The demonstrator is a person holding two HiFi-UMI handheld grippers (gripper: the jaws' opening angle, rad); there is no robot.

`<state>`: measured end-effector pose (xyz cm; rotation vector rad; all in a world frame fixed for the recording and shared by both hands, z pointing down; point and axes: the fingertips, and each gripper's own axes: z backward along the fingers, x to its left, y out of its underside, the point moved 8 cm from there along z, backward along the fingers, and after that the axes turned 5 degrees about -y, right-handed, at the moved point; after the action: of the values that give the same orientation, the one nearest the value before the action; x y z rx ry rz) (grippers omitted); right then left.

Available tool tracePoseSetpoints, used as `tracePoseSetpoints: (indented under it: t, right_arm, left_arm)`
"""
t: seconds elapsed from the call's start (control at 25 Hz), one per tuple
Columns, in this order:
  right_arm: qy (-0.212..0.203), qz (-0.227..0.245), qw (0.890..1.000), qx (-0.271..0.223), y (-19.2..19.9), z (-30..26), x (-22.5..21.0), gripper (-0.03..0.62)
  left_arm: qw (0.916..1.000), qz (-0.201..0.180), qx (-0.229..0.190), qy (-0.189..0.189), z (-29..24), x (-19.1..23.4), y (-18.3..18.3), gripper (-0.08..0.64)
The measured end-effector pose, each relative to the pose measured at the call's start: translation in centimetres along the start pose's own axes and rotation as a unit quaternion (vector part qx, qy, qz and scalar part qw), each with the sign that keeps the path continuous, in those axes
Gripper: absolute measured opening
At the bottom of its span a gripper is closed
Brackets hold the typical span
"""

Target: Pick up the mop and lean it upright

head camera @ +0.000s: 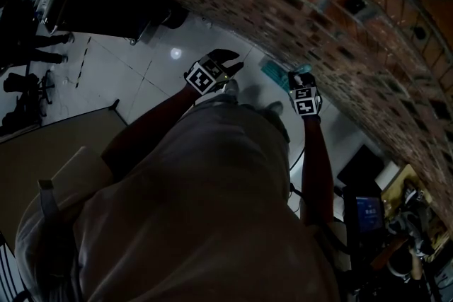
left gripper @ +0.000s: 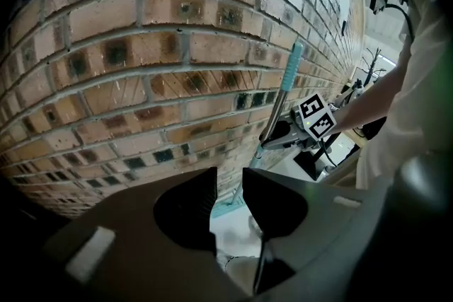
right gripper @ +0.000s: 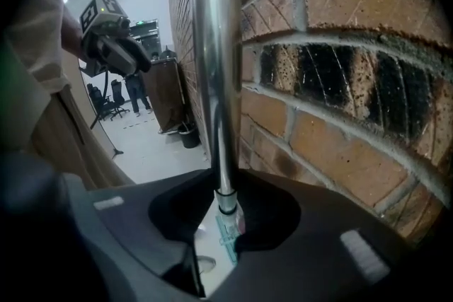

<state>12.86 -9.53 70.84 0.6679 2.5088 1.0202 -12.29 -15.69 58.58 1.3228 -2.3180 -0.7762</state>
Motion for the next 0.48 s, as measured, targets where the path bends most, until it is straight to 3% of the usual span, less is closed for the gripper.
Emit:
tracePoseSetpoints:
  t: [0.48]
  right_arm:
    - [0.007,0.002,1.0,0.021,1.1,-1.2,-0.8,0.103]
  left_arm:
    - [1.0,0.001,0.006,-0.002,0.1,0.2,0.2,0.132]
